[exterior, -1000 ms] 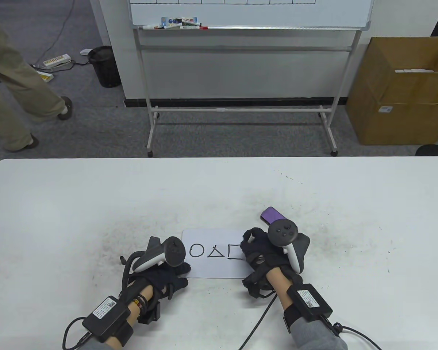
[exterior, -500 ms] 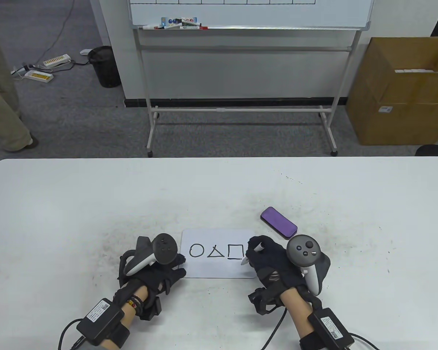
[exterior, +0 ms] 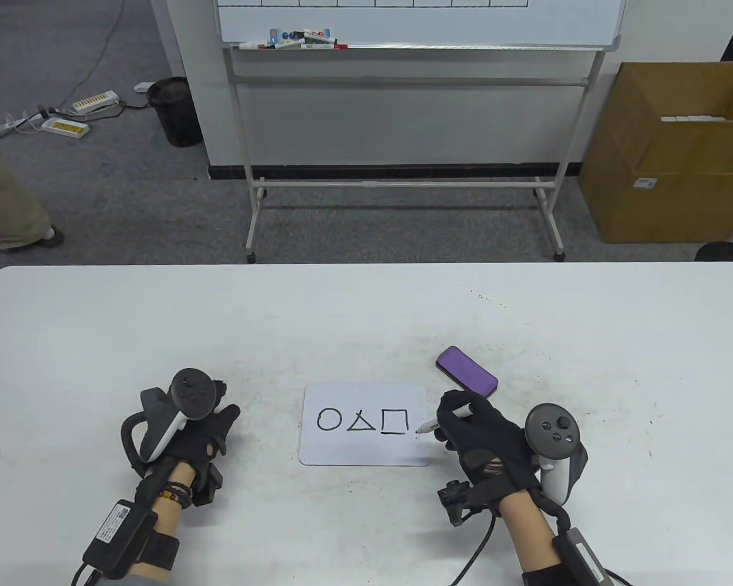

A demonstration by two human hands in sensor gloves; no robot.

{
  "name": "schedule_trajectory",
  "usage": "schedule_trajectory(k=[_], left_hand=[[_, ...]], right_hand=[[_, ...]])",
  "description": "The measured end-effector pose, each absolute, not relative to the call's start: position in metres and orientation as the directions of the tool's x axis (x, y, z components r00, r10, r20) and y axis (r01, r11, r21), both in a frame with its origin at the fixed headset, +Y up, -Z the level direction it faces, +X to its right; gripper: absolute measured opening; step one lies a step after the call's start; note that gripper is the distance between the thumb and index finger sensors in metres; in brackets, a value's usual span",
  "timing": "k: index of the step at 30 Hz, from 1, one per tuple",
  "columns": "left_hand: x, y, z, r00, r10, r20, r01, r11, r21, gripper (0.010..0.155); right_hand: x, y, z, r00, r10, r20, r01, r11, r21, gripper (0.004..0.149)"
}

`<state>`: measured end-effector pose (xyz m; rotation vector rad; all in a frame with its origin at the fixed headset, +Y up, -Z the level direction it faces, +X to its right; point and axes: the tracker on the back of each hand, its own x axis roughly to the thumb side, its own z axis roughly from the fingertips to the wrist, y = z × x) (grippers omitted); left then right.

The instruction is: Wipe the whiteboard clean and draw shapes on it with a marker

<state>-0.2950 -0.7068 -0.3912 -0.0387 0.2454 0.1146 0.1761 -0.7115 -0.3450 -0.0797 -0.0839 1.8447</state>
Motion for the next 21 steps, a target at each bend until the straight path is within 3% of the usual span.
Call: schedule_trajectory(k=[3,9,14,17,21], left_hand=[[-0.294,-0.714,-0.393,0.957,-0.042,-0.286,0.013,0.995,-0.103,0.067],[-0.288,-0.727,-0.4,0.921,-0.19,-0.341,0.135,0.974,-0.18,0.062],[-0.285,-0.741,-0.405,0.921,-0.211,-0.327,0.162,0.972,-0.17,0.045],[-0.282,-0.74,-0.406,0.937,-0.16,-0.311,0.119,0.982,-0.147,0.042],[-0.266,-0.734,-0.401,0.947,0.185,-0.264,-0.21,0.975,-0.07,0.042]], right_hand=[[0.176,-0.711,-0.345,-0.261,0.965,-0.009,-0.961,-0.26,-0.096,0.048],[0.175,-0.712,-0.345,-0.242,0.97,-0.002,-0.967,-0.242,-0.079,0.048],[0.183,-0.709,-0.345,-0.202,0.979,0.01,-0.973,-0.199,-0.113,0.048],[0.192,-0.708,-0.346,-0.176,0.984,0.025,-0.972,-0.17,-0.159,0.048],[0.195,-0.715,-0.346,-0.086,0.996,0.008,-0.976,-0.083,-0.2,0.048]])
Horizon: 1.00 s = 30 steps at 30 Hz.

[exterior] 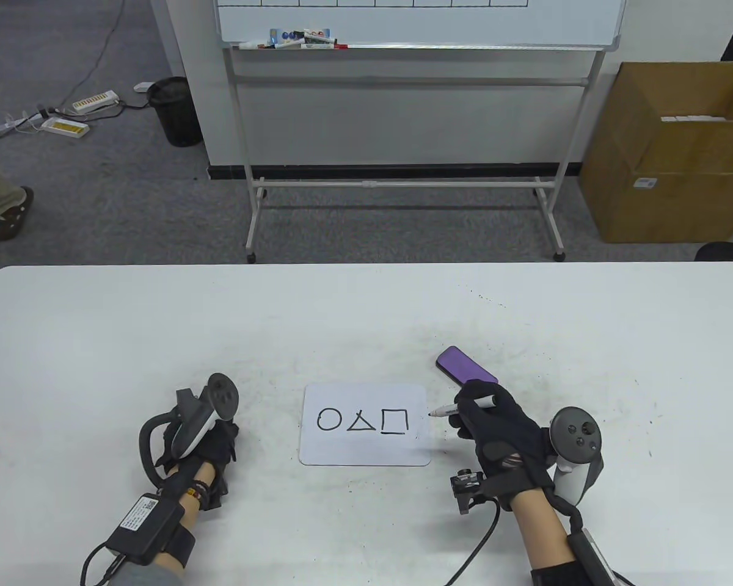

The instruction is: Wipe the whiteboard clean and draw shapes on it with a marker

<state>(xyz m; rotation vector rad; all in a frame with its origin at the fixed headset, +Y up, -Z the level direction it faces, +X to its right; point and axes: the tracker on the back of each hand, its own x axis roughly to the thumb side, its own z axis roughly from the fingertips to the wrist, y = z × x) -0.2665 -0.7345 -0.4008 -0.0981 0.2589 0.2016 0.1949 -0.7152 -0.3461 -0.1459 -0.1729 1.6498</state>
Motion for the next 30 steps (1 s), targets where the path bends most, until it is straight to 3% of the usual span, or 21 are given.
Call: schedule_trajectory(k=[4,6,10,17,30], left_hand=[[-0.243,-0.731,-0.392,0.823,0.52,-0.228,-0.545,0.836,-0.062,0.042],[-0.225,-0.732,-0.386,0.682,0.713,-0.164,-0.731,0.673,-0.114,0.042],[-0.195,-0.732,-0.373,0.462,0.881,-0.099,-0.876,0.437,-0.203,0.041],[-0.166,-0.73,-0.356,0.25,0.962,-0.106,-0.945,0.218,-0.245,0.041],[-0.159,-0.732,-0.349,0.23,0.967,-0.112,-0.954,0.201,-0.222,0.041]], right_hand=[[0.183,-0.722,-0.346,0.073,0.997,-0.014,-0.988,0.071,-0.137,0.047],[0.176,-0.725,-0.345,0.109,0.994,-0.027,-0.989,0.105,-0.103,0.047],[0.161,-0.728,-0.342,0.139,0.989,-0.051,-0.989,0.137,-0.053,0.048],[0.145,-0.733,-0.338,0.189,0.978,-0.088,-0.982,0.191,0.01,0.047],[0.137,-0.738,-0.338,0.213,0.972,-0.103,-0.974,0.219,0.054,0.047]])
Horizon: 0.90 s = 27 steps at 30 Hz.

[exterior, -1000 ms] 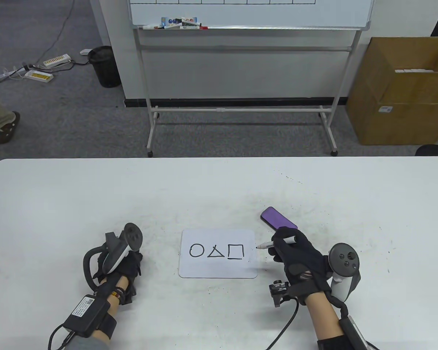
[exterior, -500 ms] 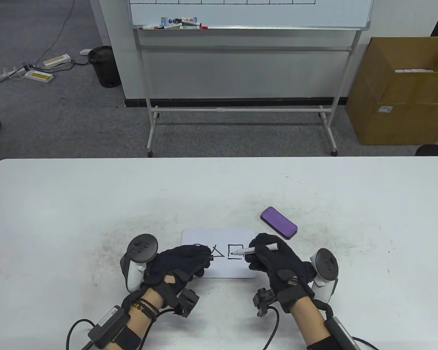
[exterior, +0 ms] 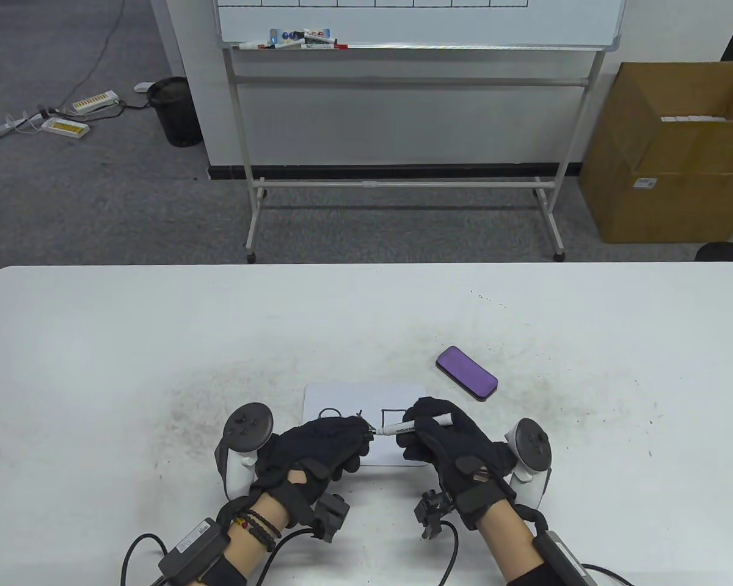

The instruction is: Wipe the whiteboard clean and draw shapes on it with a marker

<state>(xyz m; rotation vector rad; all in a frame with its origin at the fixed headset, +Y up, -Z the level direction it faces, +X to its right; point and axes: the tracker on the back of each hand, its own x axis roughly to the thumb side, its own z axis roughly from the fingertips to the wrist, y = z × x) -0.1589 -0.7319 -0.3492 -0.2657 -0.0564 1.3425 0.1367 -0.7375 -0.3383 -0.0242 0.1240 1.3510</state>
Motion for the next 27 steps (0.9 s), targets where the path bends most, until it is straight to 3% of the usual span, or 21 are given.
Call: schedule_trajectory(k=[10,12,16,19,23,27], left_hand=[[-0.151,-0.734,-0.347,0.216,0.972,-0.095,-0.95,0.186,-0.25,0.04],[-0.149,-0.73,-0.345,0.198,0.979,-0.05,-0.952,0.18,-0.246,0.04],[-0.148,-0.714,-0.342,0.283,0.949,0.138,-0.936,0.305,-0.177,0.04],[-0.148,-0.707,-0.34,0.282,0.942,0.184,-0.933,0.314,-0.179,0.04],[-0.147,-0.705,-0.341,0.328,0.918,0.223,-0.908,0.371,-0.193,0.04],[-0.136,-0.702,-0.339,0.519,0.795,0.314,-0.791,0.586,-0.176,0.044]], right_hand=[[0.128,-0.743,-0.337,0.263,0.954,-0.146,-0.954,0.28,0.106,0.047],[0.126,-0.744,-0.337,0.284,0.94,-0.187,-0.944,0.309,0.119,0.047],[0.121,-0.749,-0.338,0.356,0.892,-0.277,-0.909,0.4,0.12,0.048],[0.118,-0.749,-0.338,0.376,0.884,-0.277,-0.894,0.425,0.143,0.047],[0.118,-0.745,-0.338,0.337,0.909,-0.243,-0.91,0.381,0.163,0.047],[0.127,-0.733,-0.34,0.141,0.98,-0.137,-0.97,0.165,0.179,0.048]])
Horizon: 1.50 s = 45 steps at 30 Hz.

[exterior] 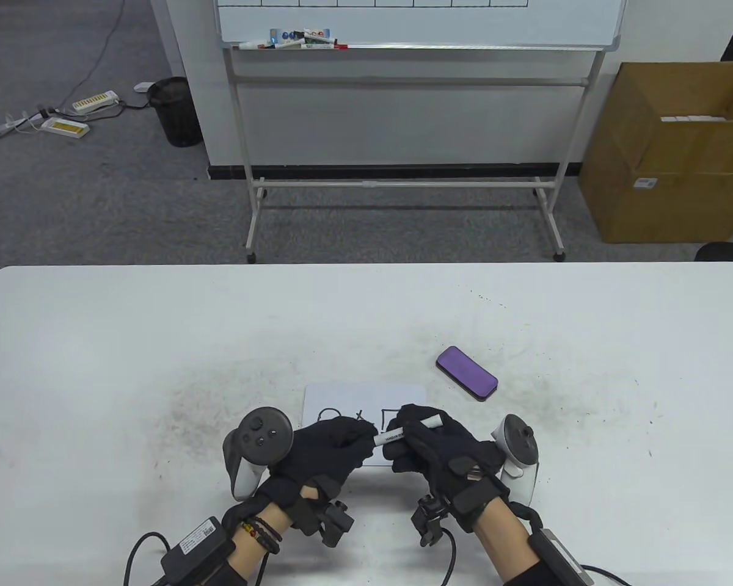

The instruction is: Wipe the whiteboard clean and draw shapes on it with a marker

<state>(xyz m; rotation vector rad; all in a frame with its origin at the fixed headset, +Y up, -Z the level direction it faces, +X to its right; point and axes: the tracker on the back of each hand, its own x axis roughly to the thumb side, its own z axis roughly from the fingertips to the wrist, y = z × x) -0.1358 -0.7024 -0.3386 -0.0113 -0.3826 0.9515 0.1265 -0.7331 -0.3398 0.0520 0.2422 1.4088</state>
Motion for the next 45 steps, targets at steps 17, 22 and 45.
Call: schedule_trajectory(k=[17,22,45], left_hand=[[-0.121,-0.697,-0.32,0.797,0.415,0.438,-0.494,0.866,0.078,0.05],[-0.133,-0.697,-0.326,0.813,0.418,0.406,-0.487,0.87,0.079,0.05],[-0.247,-0.715,-0.42,0.987,0.125,-0.099,-0.12,0.991,0.055,0.05]], right_hand=[[0.123,-0.718,-0.337,-0.482,0.854,0.194,-0.84,-0.514,0.175,0.078],[0.131,-0.695,-0.34,-0.634,0.737,0.235,-0.737,-0.668,0.105,0.083],[0.173,-0.707,-0.326,-0.837,0.496,0.231,-0.512,-0.859,-0.008,0.084]])
